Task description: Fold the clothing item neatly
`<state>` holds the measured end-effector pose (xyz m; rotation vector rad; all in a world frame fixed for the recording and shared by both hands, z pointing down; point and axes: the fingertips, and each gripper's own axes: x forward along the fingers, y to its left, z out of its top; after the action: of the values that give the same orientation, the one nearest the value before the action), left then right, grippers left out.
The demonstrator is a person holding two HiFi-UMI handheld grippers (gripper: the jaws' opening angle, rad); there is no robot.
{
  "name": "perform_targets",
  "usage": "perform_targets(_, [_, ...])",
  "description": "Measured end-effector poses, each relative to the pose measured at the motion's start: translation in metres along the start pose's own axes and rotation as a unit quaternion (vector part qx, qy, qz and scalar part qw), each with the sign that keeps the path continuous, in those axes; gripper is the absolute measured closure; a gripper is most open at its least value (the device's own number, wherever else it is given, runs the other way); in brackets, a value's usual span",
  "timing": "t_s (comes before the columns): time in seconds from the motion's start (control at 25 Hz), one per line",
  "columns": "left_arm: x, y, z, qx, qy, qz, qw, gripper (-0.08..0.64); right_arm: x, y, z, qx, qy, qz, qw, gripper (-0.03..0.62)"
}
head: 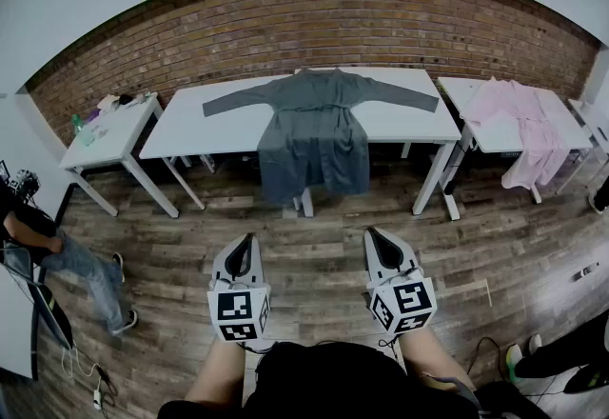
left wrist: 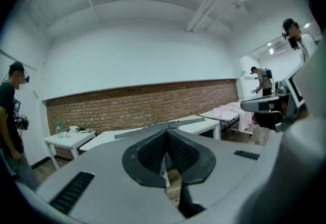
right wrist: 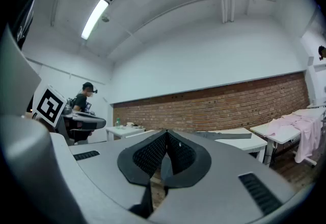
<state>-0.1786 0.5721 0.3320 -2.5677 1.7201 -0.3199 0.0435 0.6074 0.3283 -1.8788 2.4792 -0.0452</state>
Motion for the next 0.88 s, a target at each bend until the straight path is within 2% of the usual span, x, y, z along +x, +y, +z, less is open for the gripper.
perform_targets(0.36, [0.014, -0.031, 0.002, 0.018, 0.000, 0.001, 0.9998, 0.565, -0.007, -0.028, -0.010, 0.005, 0.001, 0.008, 1.000, 0.591])
perform_targets(0.56, [0.035, -0.034, -0.001, 0.031, 0.000, -0.004, 0.9995, 0.565, 0.005, -0.040, -0.009, 0.001, -0.001, 0.004, 1.000, 0.591])
perform_targets(0.88, [0.078, -0.027, -0.001, 0.016, 0.002, 0.001, 0.9999, 0.565, 0.026, -0.059, -0.009, -0.013, 0.005, -0.006, 1.000, 0.591])
